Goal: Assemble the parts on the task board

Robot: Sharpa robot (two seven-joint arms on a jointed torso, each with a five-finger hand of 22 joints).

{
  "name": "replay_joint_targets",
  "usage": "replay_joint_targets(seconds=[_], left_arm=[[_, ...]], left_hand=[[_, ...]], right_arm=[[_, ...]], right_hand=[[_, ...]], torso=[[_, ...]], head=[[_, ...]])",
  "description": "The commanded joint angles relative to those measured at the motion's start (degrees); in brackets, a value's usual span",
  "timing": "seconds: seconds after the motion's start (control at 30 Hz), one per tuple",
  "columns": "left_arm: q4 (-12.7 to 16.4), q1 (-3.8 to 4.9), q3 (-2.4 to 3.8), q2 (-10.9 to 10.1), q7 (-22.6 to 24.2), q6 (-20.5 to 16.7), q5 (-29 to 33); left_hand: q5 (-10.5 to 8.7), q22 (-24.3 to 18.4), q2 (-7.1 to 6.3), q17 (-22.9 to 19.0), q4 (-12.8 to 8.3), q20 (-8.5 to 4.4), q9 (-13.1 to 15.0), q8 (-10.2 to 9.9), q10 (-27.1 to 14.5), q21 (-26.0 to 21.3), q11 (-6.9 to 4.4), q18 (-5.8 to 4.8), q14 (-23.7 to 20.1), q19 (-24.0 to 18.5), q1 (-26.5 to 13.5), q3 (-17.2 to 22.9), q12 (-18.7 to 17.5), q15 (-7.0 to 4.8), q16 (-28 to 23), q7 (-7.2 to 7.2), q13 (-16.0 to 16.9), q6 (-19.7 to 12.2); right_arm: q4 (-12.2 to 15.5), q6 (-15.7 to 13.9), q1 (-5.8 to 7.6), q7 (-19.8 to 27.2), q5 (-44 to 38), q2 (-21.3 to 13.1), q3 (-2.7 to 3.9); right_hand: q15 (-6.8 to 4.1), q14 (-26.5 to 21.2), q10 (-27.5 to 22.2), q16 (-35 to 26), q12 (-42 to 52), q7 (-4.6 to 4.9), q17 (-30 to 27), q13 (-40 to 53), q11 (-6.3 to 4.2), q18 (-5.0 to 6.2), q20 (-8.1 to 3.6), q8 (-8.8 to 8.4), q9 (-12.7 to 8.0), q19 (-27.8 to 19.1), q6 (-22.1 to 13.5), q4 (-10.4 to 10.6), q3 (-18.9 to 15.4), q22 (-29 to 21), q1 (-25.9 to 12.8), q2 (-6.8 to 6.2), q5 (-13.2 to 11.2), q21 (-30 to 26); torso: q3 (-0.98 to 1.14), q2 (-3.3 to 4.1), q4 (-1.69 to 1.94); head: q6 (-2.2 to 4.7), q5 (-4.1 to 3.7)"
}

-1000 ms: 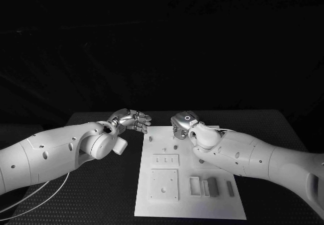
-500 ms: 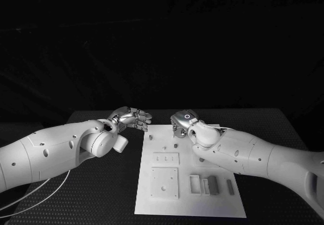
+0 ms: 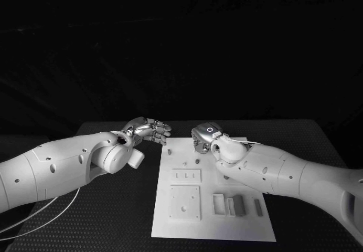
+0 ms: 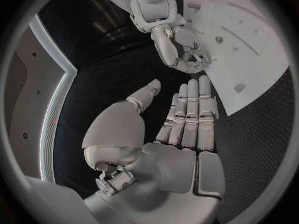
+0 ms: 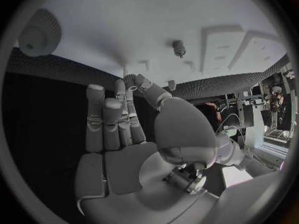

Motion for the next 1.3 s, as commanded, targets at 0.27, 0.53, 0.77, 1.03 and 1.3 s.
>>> replay_joint_targets(seconds=[0.27, 0.53, 0.77, 1.03, 1.3], left_arm=[[0.0, 0.17, 0.07, 0.3, 0.3, 0.8, -0.1], [0.1, 0.28, 0.07, 0.2, 0.2, 0.7, -0.1], [0.2, 0.38, 0.07, 0.2, 0.3, 0.8, -0.1], [0.1, 0.47, 0.07, 0.0, 0.3, 0.8, -0.2], [-0.1, 0.47, 0.07, 0.1, 0.3, 0.7, -0.2]], left_hand=[[-0.11, 0.1, -0.54, 0.1, 0.3, -0.13, -0.1, -0.3, 0.0, -0.3, 0.54, 0.93, -0.2, -0.4, 0.2, -0.2, -0.3, 0.15, -0.4, 1.82, 0.1, -0.3], [-0.11, 0.1, -0.53, 0.2, 0.3, -0.13, -0.1, -0.3, 0.0, -0.3, 0.54, 0.93, -0.2, -0.4, 0.1, -0.2, -0.3, 0.15, -0.4, 1.83, 0.1, -0.3], [-0.11, 0.1, -0.54, 0.2, 0.4, -0.13, -0.1, -0.3, 0.0, -0.3, 0.54, 0.93, -0.2, -0.4, 0.1, -0.2, -0.3, 0.15, -0.4, 1.83, 0.1, -0.3], [-0.11, 0.2, -0.55, 0.3, 0.4, -0.13, -0.1, -0.3, 0.1, -0.4, 0.54, 0.93, -0.2, -0.4, 0.2, -0.2, -0.4, 0.15, -0.5, 1.83, 0.2, -0.3], [-0.11, 0.2, -0.56, 0.3, 0.3, -0.13, -0.1, -0.3, 0.1, -0.4, 0.53, 0.94, -0.2, -0.4, 0.2, -0.2, -0.4, 0.15, -0.5, 1.82, 0.2, -0.3]], right_arm=[[-0.3, 1.3, -0.37, 0.6, 0.6, 0.1, -0.02], [-0.6, 0.0, -0.38, -0.1, 0.2, 0.2, -0.02], [-1.0, -0.5, -0.38, -0.2, 0.1, 0.2, -0.01], [0.0, -2.1, -0.35, -0.7, -0.4, -0.4, 0.00], [0.0, -3.2, -0.35, -1.6, -0.9, -0.5, 0.01]], right_hand=[[-0.19, -0.1, 0.2, 0.0, -0.3, 0.23, 0.0, -0.1, 0.31, 3.96, -0.20, -0.19, 0.1, -0.1, 0.0, 0.3, 0.3, 1.0, -0.2, -0.33, 0.2, 0.0], [-0.08, -0.3, 0.0, -0.2, -0.5, 0.35, 0.0, -0.2, 0.42, 3.96, -0.15, -0.45, 0.0, -0.3, -0.2, 0.2, 0.3, 1.0, -0.3, -0.51, 0.2, -0.2], [-0.08, -0.3, 0.0, -0.3, -0.6, 0.35, 0.0, -0.2, 0.41, 3.96, -0.17, -0.46, 0.0, -0.3, -0.2, 0.2, 0.4, 1.0, -0.2, -0.43, 0.3, -0.2], [-0.10, -0.3, 0.1, -0.3, -0.6, 0.33, 0.0, -0.2, 0.39, 3.96, -0.20, -0.47, 0.0, -0.3, -0.1, 0.2, 0.5, 1.0, 0.0, -0.45, 0.2, -0.2], [-0.13, -0.2, 0.2, -0.2, -0.6, 0.30, 0.0, -0.2, 0.36, 3.96, -0.22, -0.44, 0.1, -0.2, 0.0, 0.2, 0.5, 1.0, 0.2, -0.50, 0.2, -0.1]], torso=[[-0.04, -0.05, 0.01], [-0.01, -0.08, -0.01], [-0.06, -0.06, 0.02], [-0.08, -0.12, -0.02], [-0.06, -0.08, -0.06]], head=[[-0.16, -0.07], [-0.21, 0.01], [-0.19, 0.04], [-0.25, 0.12], [-0.22, 0.11]])
